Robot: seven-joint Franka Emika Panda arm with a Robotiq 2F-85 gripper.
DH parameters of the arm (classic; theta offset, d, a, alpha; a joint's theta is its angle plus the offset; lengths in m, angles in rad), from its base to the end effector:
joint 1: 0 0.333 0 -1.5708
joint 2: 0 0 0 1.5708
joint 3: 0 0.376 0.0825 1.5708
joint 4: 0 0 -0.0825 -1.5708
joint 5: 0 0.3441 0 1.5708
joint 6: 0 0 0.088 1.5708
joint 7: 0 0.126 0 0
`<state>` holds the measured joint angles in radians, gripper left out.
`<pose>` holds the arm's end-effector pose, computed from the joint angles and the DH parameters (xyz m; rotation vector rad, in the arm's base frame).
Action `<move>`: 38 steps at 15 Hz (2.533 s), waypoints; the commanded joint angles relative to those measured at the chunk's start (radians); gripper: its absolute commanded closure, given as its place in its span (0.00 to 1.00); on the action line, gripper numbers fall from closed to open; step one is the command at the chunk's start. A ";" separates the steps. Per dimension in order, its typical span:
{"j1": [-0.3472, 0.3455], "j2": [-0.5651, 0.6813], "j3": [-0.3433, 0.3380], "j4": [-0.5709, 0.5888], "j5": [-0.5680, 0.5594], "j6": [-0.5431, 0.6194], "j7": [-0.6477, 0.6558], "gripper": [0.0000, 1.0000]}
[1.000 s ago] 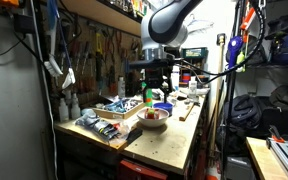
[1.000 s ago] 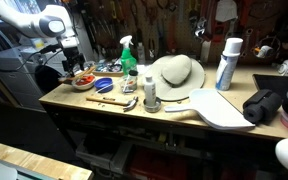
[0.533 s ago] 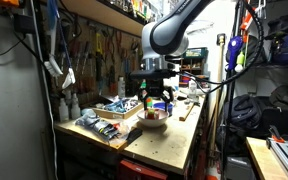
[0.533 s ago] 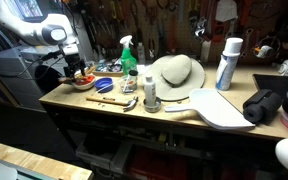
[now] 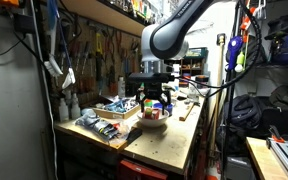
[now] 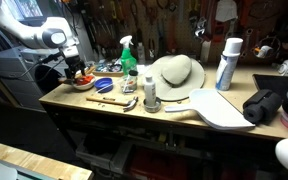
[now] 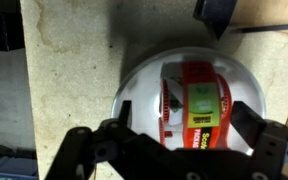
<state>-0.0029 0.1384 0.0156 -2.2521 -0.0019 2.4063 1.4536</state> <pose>0.5187 0.0064 0.3742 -2.3537 2.0637 -0.0175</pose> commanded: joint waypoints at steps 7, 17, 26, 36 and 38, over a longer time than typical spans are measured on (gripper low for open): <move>0.030 0.005 -0.032 -0.019 -0.006 0.073 0.009 0.01; 0.024 -0.017 -0.043 -0.025 -0.015 0.049 -0.032 0.00; 0.036 0.008 -0.040 -0.039 -0.029 0.045 -0.029 0.00; 0.036 -0.061 -0.047 -0.040 -0.017 0.020 -0.041 0.60; 0.022 -0.118 -0.051 -0.047 0.009 0.010 -0.053 0.60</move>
<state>0.0305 0.1205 -0.0238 -2.2735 -0.0172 2.4516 1.4226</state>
